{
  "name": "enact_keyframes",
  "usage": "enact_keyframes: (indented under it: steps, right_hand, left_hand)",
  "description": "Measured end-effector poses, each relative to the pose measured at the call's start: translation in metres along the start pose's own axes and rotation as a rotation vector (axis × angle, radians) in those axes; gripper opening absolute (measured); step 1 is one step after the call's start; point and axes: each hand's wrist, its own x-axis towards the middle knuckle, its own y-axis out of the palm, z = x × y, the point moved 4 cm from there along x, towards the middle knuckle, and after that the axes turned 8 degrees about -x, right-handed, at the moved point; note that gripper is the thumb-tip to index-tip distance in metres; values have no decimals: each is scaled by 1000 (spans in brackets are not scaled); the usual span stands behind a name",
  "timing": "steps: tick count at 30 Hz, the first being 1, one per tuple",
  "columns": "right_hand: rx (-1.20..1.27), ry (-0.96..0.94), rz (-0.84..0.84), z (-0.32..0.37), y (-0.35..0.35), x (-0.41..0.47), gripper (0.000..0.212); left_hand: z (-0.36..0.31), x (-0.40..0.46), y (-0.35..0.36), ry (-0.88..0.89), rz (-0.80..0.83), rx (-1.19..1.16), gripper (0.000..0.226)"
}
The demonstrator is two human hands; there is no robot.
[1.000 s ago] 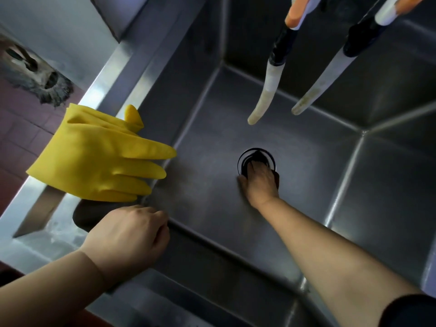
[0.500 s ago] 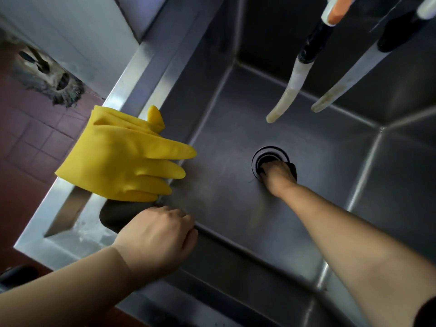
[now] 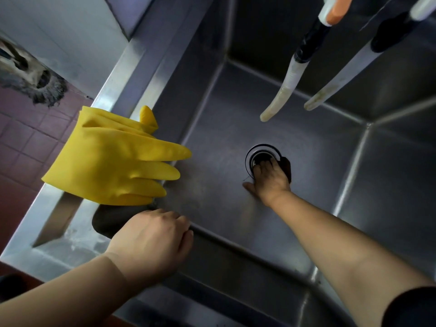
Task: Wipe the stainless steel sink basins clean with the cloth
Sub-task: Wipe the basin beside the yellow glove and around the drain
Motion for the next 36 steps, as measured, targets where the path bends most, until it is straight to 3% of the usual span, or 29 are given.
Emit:
enact_keyframes:
  steps: [7,15,20,25,31,34,36]
  right_hand:
    - [108,50,-40,-3,-11,5,66]
    - [650,209,9,-12,3,6,67]
    - [800,215,-106,-8,11,6,49]
    - [1097,340,-477,-9,13,-8,36]
    - [1017,419,-771,-6,28,-35,42]
    - [923,435,-700,-9,29,-33,45]
    - [788,404,-660,-12,19,-27,32]
  left_hand:
    - [-1,-1,0,1,-8,9,32]
    - [-2,-1,-1,-6,-17,23,32]
    - [-4,-1,-3,-7,-21,32,31]
    - [-5,-2,-6,-5,-25,42,31]
    - [-4,-2,-3,-17,-4,35,32]
    - [-3,-1,-1,-35,21,34,33]
    - [-3,-1,-1,-42,34,32,33]
